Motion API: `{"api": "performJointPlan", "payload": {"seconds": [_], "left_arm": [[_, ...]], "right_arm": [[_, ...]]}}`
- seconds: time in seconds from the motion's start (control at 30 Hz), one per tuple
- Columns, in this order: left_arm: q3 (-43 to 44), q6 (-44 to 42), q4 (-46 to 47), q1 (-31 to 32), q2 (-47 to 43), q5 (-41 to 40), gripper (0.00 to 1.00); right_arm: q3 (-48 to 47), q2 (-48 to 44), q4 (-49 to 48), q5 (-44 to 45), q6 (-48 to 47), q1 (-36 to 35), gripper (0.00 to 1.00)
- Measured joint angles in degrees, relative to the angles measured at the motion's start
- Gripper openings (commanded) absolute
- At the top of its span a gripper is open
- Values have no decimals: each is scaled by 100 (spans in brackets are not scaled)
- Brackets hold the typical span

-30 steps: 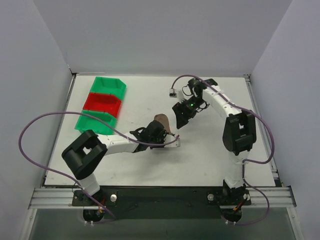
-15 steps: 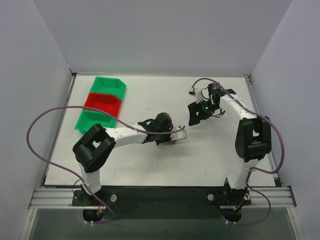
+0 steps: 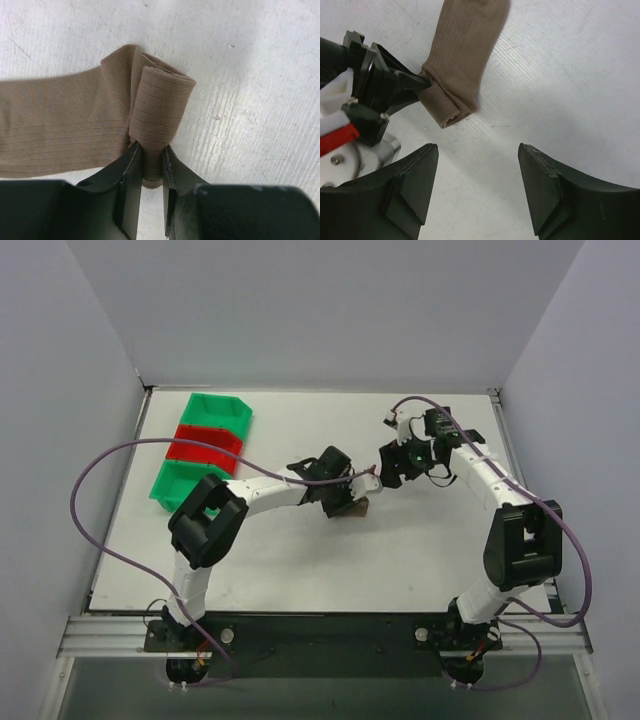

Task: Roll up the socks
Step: Roll the sock at the center of the board.

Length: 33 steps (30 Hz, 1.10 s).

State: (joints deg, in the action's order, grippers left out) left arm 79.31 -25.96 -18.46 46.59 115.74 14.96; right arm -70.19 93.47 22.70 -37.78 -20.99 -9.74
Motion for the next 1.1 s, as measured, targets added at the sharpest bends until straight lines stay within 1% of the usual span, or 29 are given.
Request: {"api": "performJointPlan", "payload": {"seconds": [0.37,0.57,0.7,0.93,1.1], "left_arm": [[354,796,7,-463,345,922,0],[588,1167,-46,-662,575,1401,0],[638,1283,-50,-704,629,1517,0],[820,1414,-151,-780,767,1692,0],[1029,1502,-271,-824,920,1860,0]], "right_arm": [[321,-538,-376,155,63,411,66],[697,-758,-573,109,-48,396,64],[1088,-929,-730,101,-330,245,64],[1792,-1224,-1027,149,-859,-428,59],[2085,-1502,-1292,151,-1058,-527,57]]}}
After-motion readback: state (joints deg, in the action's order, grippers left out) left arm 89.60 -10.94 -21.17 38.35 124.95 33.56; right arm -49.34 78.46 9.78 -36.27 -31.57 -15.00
